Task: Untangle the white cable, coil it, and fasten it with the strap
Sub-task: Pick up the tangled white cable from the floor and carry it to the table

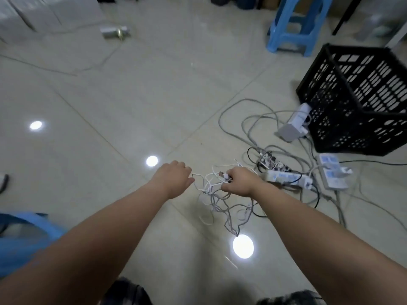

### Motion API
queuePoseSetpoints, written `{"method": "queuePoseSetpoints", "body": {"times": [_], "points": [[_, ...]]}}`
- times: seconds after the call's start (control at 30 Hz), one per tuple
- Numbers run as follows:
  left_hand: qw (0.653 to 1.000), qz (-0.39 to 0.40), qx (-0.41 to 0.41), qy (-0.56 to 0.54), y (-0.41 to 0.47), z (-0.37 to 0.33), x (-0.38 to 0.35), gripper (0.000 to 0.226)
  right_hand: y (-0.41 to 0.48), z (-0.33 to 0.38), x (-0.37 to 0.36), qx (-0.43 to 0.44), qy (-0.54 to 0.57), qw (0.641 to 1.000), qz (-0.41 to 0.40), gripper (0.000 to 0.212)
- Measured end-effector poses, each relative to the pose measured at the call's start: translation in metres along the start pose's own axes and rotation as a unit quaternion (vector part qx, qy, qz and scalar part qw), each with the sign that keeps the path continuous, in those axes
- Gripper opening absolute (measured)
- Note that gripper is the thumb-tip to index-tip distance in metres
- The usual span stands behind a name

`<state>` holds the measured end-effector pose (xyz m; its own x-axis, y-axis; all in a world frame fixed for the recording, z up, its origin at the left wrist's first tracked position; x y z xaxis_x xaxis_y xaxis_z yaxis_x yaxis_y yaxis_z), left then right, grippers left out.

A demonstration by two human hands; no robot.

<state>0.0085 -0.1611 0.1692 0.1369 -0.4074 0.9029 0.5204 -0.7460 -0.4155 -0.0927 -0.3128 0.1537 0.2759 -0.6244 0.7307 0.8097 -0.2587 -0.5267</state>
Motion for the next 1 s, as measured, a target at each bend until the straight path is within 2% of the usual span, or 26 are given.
{"method": "queuePoseSetpoints", "body": {"times": [0.37, 0.57, 0.73, 1.0], "points": [[0.997, -0.063, 0.047, -0.009, -0.136, 0.037, 0.325, 0.044, -0.186, 0.147, 0.295, 0.005, -0.039, 0.994, -0.105, 0.018], [0.991, -0.061, 0.083, -0.089, -0.232, 0.023, 0.462, 0.044, -0.303, 0.208, 0.413, 0.028, -0.041, 0.991, -0.126, 0.019], [0.986, -0.063, 0.106, -0.114, -0.261, -0.006, 0.513, 0.044, -0.344, 0.23, 0.452, 0.046, -0.044, 0.988, -0.14, 0.019], [0.985, -0.028, 0.125, -0.113, -0.248, -0.012, 0.502, 0.044, -0.329, 0.22, 0.463, 0.05, -0.054, 0.989, -0.131, 0.016]]}}
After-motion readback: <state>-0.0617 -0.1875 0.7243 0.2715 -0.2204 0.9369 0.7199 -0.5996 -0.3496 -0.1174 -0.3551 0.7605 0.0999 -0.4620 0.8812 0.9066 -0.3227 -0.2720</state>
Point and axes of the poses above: each hand's wrist, its own y-axis towards the middle knuckle, its own x-axis out of the back of the hand, z = x × y, the point moved 5 cm from there along y, towards the middle knuckle, and after that the axes turned 2 degrees about z, right-handed, at the moved point
